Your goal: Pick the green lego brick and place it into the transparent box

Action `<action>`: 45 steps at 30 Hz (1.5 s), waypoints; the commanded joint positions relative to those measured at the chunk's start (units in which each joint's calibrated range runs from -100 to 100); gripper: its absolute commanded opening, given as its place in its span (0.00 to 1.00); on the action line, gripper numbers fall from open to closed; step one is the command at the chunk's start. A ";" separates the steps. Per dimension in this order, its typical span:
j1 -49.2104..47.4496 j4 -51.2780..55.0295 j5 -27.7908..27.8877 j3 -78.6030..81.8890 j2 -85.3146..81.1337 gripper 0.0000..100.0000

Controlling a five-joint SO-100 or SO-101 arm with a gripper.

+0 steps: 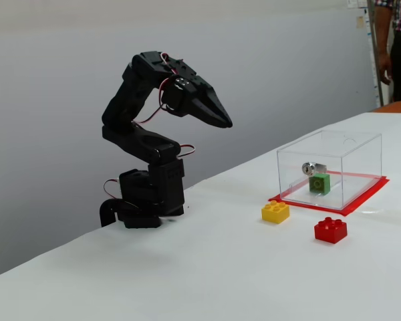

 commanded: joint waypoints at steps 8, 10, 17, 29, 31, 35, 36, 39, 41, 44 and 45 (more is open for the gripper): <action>2.90 -0.80 0.28 17.60 -22.57 0.02; 2.61 -0.88 0.33 19.68 -24.27 0.01; 2.53 -14.11 0.33 33.69 -23.93 0.01; 3.20 -27.95 0.43 54.31 -23.93 0.01; 3.20 -27.86 0.43 55.93 -23.93 0.01; 3.20 -22.73 0.43 56.21 -23.93 0.01; 3.20 -20.64 0.43 56.21 -23.93 0.01; 3.12 -17.07 0.33 55.30 -23.93 0.01; 2.83 -14.89 0.12 54.40 -23.93 0.01; 2.46 -8.98 -0.04 52.68 -23.93 0.01; 2.38 -6.45 -0.09 51.96 -24.02 0.01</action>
